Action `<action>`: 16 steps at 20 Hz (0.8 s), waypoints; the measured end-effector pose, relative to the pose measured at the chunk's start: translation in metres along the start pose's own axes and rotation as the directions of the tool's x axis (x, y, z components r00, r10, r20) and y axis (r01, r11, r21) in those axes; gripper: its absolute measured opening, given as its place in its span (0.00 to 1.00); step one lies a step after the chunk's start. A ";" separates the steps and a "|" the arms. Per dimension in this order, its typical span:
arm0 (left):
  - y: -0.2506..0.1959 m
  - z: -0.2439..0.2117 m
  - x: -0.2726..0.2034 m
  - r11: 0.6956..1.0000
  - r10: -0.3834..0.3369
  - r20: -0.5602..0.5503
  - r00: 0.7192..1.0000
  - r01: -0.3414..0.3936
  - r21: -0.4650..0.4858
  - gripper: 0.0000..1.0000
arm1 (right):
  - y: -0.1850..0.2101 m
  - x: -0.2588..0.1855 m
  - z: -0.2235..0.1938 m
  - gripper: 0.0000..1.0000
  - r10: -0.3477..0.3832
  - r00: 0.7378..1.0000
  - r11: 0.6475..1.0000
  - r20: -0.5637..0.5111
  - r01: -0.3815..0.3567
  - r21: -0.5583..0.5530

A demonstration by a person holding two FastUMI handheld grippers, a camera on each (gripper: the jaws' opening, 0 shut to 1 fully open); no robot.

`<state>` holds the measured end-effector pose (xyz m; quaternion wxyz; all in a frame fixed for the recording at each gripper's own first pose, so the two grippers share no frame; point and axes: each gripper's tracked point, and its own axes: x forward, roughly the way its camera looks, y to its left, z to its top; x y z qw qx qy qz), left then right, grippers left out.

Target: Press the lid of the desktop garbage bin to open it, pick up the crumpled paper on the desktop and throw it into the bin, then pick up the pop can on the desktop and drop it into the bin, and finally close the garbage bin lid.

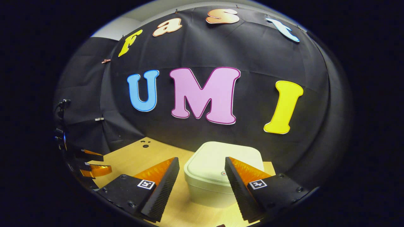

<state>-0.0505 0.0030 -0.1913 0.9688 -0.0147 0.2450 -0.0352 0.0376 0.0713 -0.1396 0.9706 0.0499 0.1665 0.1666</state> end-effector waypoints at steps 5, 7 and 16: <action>-0.002 0.000 0.000 1.000 -0.011 0.003 1.000 0.011 0.005 0.94 | 0.018 -0.017 -0.011 0.92 0.008 1.000 1.000 0.004 -0.008 0.019; -0.002 0.000 -0.001 1.000 -0.013 0.004 1.000 0.013 0.009 0.94 | 0.022 -0.021 -0.019 0.92 0.006 1.000 1.000 -0.007 -0.006 0.022; -0.002 0.000 -0.001 1.000 -0.026 0.001 1.000 0.026 0.007 0.94 | 0.038 -0.035 -0.065 0.92 0.003 0.996 1.000 -0.084 0.000 0.030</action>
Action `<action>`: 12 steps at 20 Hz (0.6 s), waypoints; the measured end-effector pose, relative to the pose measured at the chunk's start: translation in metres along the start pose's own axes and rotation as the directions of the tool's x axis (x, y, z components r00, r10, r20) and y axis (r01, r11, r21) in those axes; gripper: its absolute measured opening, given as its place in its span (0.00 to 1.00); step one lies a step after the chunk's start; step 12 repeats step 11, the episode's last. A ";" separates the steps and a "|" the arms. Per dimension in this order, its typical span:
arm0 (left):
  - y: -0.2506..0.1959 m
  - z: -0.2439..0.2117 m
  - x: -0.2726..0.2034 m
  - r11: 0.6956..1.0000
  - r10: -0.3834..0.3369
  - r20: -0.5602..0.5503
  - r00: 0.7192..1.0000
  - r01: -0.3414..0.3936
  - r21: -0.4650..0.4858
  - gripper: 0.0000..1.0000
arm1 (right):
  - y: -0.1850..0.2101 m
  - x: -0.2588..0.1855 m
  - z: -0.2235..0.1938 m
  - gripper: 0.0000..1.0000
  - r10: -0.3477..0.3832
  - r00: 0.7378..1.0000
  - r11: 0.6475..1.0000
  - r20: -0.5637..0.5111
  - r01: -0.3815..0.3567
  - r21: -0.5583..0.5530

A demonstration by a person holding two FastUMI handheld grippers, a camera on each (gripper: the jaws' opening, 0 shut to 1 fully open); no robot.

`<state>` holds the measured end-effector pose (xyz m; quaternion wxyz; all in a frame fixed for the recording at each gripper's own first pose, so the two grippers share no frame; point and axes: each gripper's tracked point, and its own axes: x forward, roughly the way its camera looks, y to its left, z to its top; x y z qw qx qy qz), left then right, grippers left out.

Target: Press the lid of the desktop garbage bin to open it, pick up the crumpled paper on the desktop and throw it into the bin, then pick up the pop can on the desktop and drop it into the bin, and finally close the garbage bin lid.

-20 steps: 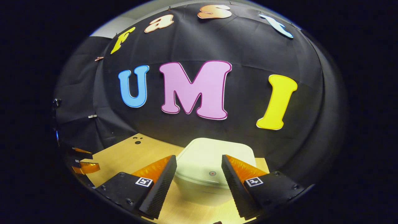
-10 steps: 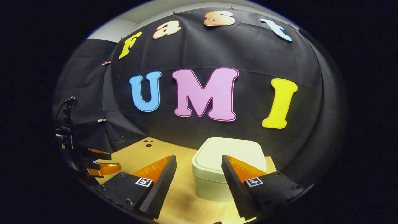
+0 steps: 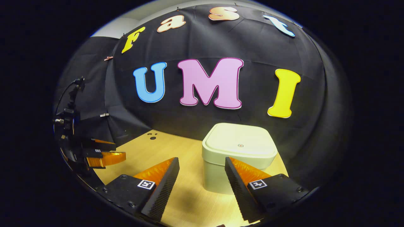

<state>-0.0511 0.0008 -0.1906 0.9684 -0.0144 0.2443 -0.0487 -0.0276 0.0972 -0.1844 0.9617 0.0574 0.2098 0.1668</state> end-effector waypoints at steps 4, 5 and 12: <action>-0.001 0.000 0.000 1.000 -0.004 -0.001 1.000 0.004 0.003 0.94 | -0.003 -0.001 -0.014 0.92 -0.013 1.000 1.000 -0.023 0.013 -0.003; -0.001 -0.001 0.001 1.000 -0.007 -0.003 1.000 0.007 0.003 0.94 | -0.005 -0.002 -0.017 0.92 -0.016 1.000 1.000 -0.027 0.016 -0.004; -0.002 -0.003 0.002 1.000 -0.013 -0.011 1.000 0.013 0.004 0.94 | -0.006 -0.002 -0.029 0.92 -0.029 0.998 1.000 -0.052 0.029 0.005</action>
